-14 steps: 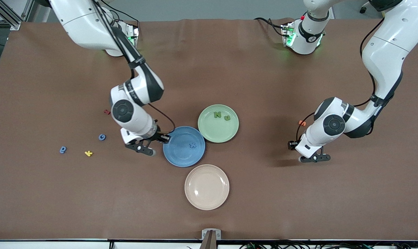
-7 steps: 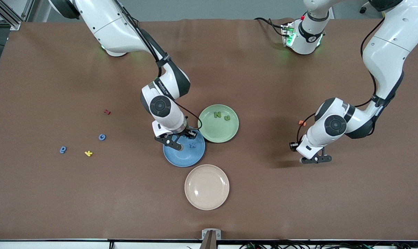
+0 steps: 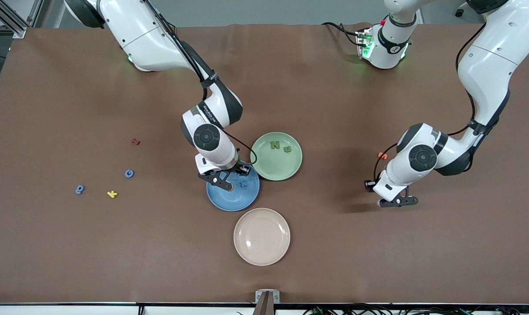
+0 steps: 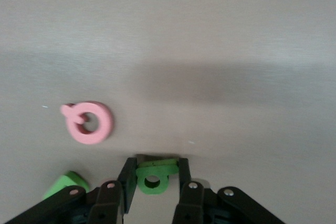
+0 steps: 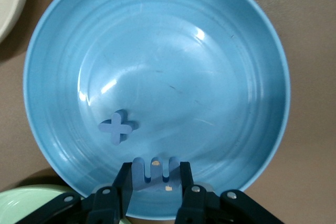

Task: Sort letters by color into matching plates
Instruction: 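Carry the green b and blue m to their matching plates, then open both grippers to drop the letters onto the plates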

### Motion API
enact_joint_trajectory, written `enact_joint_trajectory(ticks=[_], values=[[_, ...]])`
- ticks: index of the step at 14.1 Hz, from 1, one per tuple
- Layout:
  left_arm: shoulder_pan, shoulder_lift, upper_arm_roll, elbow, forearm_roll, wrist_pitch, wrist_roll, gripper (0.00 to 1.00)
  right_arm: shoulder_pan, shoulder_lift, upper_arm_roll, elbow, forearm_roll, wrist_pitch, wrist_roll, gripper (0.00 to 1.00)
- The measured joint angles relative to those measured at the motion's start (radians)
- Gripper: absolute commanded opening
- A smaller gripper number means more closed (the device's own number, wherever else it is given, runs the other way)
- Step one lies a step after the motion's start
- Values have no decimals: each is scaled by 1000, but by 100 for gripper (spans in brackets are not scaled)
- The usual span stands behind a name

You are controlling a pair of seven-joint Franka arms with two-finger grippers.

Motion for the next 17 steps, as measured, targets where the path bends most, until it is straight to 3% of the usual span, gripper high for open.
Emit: enact_joint_trajectory(ticks=[2,5,10,14,17], values=[[-1,0,-65,2,0,-60,-57,22,3,9,0,13,0,0,0,99],[-24,-1,-156,9,0,-131,-176,22,3,12,-1,26,0,0,0,100],[-228,0,-168,46,-7,-135,-390,22,-8,11,-18,39,0,-2,-1,100],[-433,0,-111,115,-60,-136,-497,22,-65,-18,-28,23,-2,-15,-105,100],[-593,1,3,189,-146,-136,-503,23,-144,-98,-32,-65,-3,-38,-265,100]])
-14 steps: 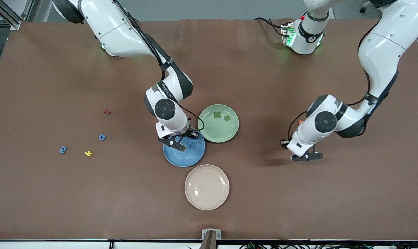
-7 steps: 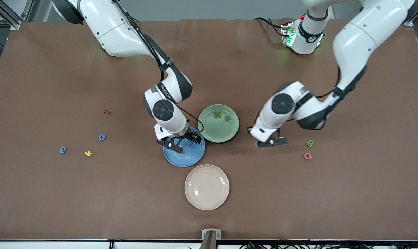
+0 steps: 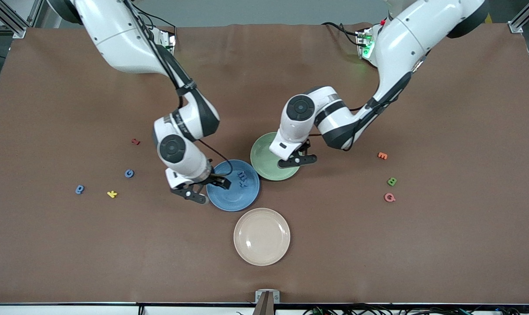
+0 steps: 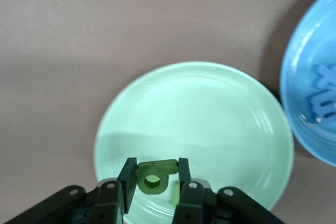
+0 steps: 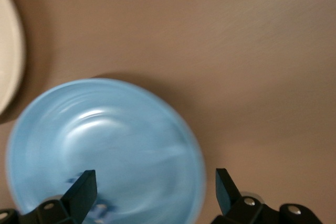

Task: Sort letters by color into matching plates
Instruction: 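Open both grippers to drop the letters onto the plates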

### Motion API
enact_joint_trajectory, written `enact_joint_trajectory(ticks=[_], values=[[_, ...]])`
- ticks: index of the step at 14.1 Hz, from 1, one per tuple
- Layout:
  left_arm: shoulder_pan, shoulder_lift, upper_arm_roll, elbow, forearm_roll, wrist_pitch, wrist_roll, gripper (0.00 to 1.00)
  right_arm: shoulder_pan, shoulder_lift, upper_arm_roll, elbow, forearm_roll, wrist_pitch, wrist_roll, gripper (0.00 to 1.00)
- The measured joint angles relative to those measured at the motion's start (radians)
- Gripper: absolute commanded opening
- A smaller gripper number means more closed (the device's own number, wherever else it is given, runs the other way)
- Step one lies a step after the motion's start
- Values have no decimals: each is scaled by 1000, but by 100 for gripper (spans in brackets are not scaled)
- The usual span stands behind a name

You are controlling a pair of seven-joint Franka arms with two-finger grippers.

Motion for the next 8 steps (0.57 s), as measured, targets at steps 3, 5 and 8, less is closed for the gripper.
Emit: enact_joint_trajectory(ticks=[3,5,8], values=[[-171,9,136,79,-73,0,-2,23,-103,-97,-3,-88,-2,-69,-187,100],[-252,28,200,122,-102,0,-5,23,-173,-155,-4,-143,-3,-86,-332,100],[-302,76,233,183,-109,0,-13,24,-276,-211,-5,-230,-7,-85,-555,100]])
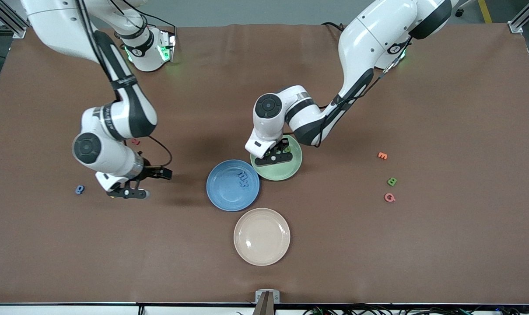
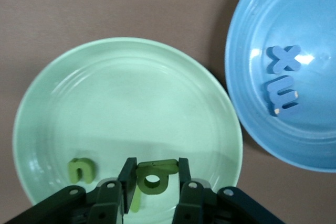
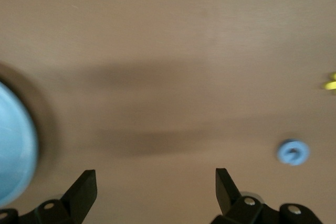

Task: Sort letters by color into matching plates
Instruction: 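Open both grippers to drop the letters onto the plates, then grasp the blue c with the right gripper while the left reaches letters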

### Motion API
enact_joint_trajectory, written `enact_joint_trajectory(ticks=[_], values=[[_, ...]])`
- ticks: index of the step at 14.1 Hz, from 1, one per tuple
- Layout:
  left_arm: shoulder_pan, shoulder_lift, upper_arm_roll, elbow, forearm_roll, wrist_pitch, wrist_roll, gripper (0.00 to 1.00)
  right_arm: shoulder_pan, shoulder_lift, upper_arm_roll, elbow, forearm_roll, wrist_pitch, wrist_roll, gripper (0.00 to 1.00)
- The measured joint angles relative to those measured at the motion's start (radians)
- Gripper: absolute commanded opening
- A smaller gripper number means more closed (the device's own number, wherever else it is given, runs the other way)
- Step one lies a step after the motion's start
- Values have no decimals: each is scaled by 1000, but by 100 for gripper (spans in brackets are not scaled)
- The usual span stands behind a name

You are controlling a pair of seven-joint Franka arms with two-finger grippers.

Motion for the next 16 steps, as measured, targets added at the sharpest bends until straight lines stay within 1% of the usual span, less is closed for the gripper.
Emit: enact_joint_trajectory(ticks=[2,5,7,8,9,10,11,12,13,16], values=[[-9,31,11,39,0,1,-1,24,-66,-15,0,-50,-21,32,-113,100],[-58,58,68,90,-1,1,-1,25,-143,-32,0,-151,-61,156,-225,100],[-83,73,85,115,-1,1,-1,30,-180,-33,0,-212,-64,257,-294,100],[-88,79,87,121,-1,1,-1,39,-197,-33,0,-235,-65,290,-320,99],[-91,82,87,124,-1,1,-1,50,-211,-33,0,-248,-66,306,-337,97],[-91,82,87,125,-1,1,-1,58,-220,-31,0,-256,-66,313,-345,95],[-90,82,87,128,-1,1,-1,80,-224,-28,0,-259,-66,318,-348,93],[-89,82,88,132,-1,1,-2,88,-224,-21,0,-261,-66,332,-348,93],[-87,82,89,138,-1,1,-2,93,-224,-11,1,-263,-66,349,-348,92],[-75,74,90,151,-9,-1,-2,94,-224,25,2,-268,-66,392,-348,90]])
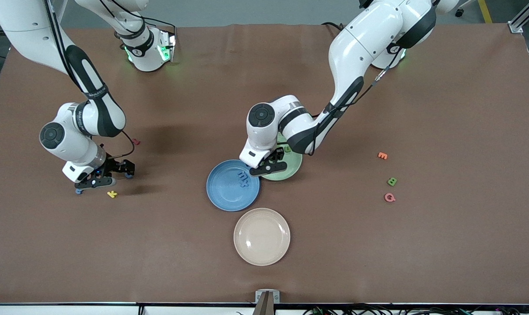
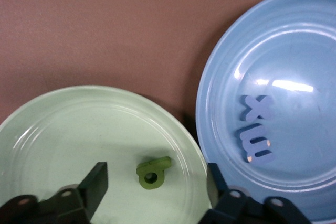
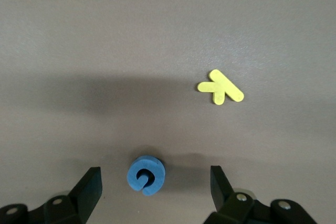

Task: Sort letters by color into matching plates
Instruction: 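Grasp the blue c with the right gripper while the left reaches letters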

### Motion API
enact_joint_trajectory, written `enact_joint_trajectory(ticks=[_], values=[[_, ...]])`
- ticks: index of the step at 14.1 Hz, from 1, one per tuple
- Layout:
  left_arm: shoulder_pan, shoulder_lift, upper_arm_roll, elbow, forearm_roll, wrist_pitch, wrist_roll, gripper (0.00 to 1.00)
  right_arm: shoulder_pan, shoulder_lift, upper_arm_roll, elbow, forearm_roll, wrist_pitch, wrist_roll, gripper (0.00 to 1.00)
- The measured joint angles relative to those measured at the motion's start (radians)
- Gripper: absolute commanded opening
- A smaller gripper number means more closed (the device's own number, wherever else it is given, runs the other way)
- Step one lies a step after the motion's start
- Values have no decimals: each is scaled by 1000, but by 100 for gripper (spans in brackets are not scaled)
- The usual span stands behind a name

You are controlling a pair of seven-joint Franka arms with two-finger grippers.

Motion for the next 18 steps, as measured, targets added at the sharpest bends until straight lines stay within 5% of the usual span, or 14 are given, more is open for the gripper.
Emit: enact_joint_trajectory(ticks=[4,8,16,18], values=[[67,-43,-2,-17,-3,-40,11,94,0,18,1,-2,0,9,0,83],[219,-131,-75,-155,-3,-51,87,95,0,37,2,-7,0,9,0,65],[668,-283,-288,-460,22,-50,391,95,0,20,7,-7,0,-4,0,6],[788,-286,-344,-503,75,-49,448,94,1,24,8,-8,0,-3,0,2]])
